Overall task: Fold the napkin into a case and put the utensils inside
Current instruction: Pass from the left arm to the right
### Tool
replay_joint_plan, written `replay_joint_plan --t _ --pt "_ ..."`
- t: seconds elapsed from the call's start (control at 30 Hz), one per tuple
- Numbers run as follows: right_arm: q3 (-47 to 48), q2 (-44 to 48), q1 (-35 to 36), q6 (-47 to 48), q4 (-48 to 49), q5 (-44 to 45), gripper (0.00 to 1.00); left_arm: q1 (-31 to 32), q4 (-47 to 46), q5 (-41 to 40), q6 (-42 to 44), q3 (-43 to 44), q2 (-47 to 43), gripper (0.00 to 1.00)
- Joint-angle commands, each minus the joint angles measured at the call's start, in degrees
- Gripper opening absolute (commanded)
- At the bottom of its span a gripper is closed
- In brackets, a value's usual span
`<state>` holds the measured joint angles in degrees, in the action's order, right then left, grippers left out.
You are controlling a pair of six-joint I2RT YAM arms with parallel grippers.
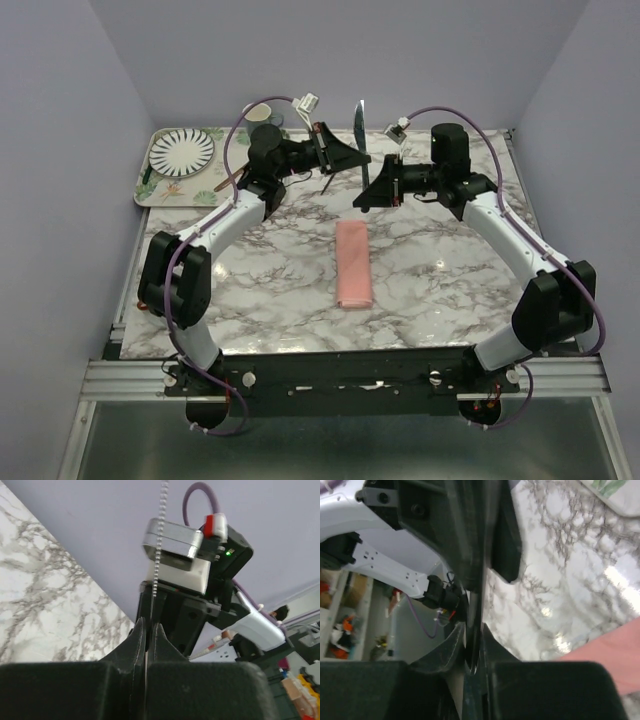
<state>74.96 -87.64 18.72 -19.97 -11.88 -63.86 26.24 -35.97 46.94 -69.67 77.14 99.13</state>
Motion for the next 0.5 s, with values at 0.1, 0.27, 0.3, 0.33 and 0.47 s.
replay_joint_plan --t 0.1,0.27,0.3,0.33,0.47 --pt "1.95 -0.52 -0.17 -2.19 3.18 2.32 0.01 0.04 23.90 -4.73 11.11 7.74 -1.74 0.28" --pt "-0.60 1.50 -0.18 -1.65 3.00 13.38 0.01 0.83 52.46 -24.23 27.10 19.60 -2.63 0.57" --pt "-0.95 1.50 -0.26 -1.83 2.74 15.41 0.01 1.01 55.19 -25.65 27.91 19.88 -2.89 0.57" --pt "-1.04 1.50 -0.18 -1.57 2.39 18.21 0.01 1.88 56.43 -27.15 28.79 20.06 -3.15 0.53" --pt "-0.78 0.89 0.00 -0.86 0.55 22.98 0.01 4.96 63.03 -34.27 33.28 24.10 -1.93 0.50"
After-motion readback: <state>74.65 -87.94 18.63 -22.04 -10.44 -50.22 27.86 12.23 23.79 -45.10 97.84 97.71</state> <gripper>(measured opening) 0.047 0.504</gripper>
